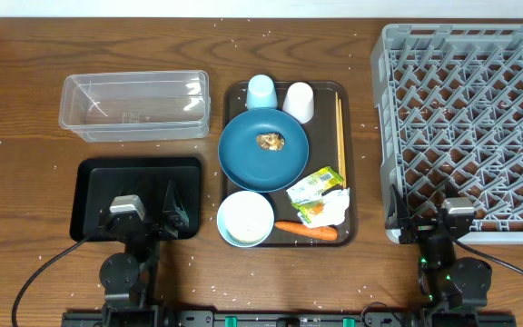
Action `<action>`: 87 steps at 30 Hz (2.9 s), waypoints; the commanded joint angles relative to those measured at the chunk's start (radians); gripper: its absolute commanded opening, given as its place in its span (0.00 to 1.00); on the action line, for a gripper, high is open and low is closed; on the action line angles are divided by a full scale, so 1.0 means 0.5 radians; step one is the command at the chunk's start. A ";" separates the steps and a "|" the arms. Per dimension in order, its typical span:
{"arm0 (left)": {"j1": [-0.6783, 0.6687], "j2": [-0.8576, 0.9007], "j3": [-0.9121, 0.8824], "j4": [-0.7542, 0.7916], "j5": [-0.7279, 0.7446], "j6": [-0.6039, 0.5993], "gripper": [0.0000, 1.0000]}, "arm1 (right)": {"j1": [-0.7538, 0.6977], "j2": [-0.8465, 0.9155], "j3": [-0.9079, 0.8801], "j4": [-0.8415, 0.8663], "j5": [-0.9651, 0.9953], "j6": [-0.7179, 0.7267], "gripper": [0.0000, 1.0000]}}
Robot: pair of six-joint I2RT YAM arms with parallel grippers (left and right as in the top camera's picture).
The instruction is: Sort waste into correct bins and load items into the dishwasher rack
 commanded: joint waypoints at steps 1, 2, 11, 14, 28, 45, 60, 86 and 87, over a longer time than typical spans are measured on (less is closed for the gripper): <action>0.009 -0.014 -0.025 -0.082 -0.017 -0.011 0.98 | -0.010 0.002 -0.003 -0.008 0.015 -0.026 0.99; 0.008 -0.014 -0.025 -0.082 -0.017 -0.011 0.98 | -0.010 0.002 -0.003 -0.008 0.015 -0.026 0.99; 0.008 -0.010 -0.023 -0.031 0.794 -0.854 0.98 | -0.010 0.002 -0.003 -0.008 0.015 -0.026 0.99; 0.008 -0.010 -0.023 -0.022 1.080 -1.215 0.98 | -0.010 0.002 -0.003 -0.008 0.015 -0.026 0.99; 0.009 0.001 0.192 0.420 1.624 -1.774 0.98 | -0.010 0.002 -0.003 -0.008 0.015 -0.026 0.99; 0.002 1.263 1.787 -1.572 1.053 -0.498 0.98 | -0.010 0.002 -0.003 -0.008 0.015 -0.026 0.99; -0.672 1.797 2.158 -1.972 0.845 -0.547 0.98 | -0.010 0.002 -0.003 -0.008 0.015 -0.026 0.99; -1.675 2.938 2.145 -1.678 -0.294 -1.473 0.98 | -0.010 0.002 -0.003 -0.008 0.015 -0.026 0.99; -1.675 2.972 2.145 -1.662 -0.275 -1.472 0.98 | -0.010 0.002 -0.003 -0.008 0.015 -0.026 0.99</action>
